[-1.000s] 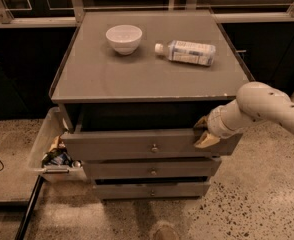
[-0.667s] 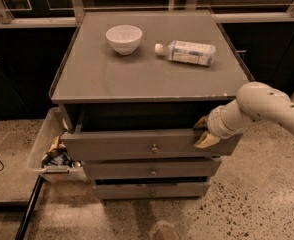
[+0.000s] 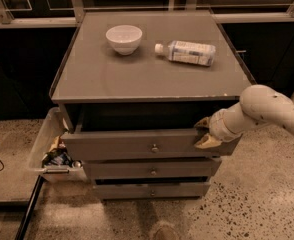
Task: Open top drawer
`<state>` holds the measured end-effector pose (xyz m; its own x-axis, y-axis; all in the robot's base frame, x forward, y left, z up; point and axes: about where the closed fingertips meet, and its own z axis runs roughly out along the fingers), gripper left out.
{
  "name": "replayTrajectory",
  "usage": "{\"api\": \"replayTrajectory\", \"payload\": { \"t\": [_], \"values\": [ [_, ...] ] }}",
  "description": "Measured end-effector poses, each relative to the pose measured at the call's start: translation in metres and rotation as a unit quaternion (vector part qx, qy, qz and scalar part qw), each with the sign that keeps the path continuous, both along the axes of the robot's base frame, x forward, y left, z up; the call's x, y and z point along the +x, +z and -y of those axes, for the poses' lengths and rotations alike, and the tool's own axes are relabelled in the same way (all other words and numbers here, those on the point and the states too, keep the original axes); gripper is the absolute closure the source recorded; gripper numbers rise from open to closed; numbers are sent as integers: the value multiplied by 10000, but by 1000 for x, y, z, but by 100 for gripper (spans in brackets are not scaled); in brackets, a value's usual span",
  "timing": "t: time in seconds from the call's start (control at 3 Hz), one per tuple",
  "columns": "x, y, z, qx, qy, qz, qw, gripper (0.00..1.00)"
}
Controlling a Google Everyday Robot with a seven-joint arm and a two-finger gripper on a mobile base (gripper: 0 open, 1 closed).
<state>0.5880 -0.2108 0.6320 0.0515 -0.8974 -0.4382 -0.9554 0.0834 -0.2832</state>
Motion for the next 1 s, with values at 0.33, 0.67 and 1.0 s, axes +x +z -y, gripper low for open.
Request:
{"api": "replayTrajectory", "payload": {
  "t": [0.33,0.67,1.0],
  "values": [
    [0,1,0,0,0,0,10000,27],
    [-33,-1,10,13,-74,-165,9998,51],
    [-32,2,10,14,-72,-166,9998,74]
  ]
}}
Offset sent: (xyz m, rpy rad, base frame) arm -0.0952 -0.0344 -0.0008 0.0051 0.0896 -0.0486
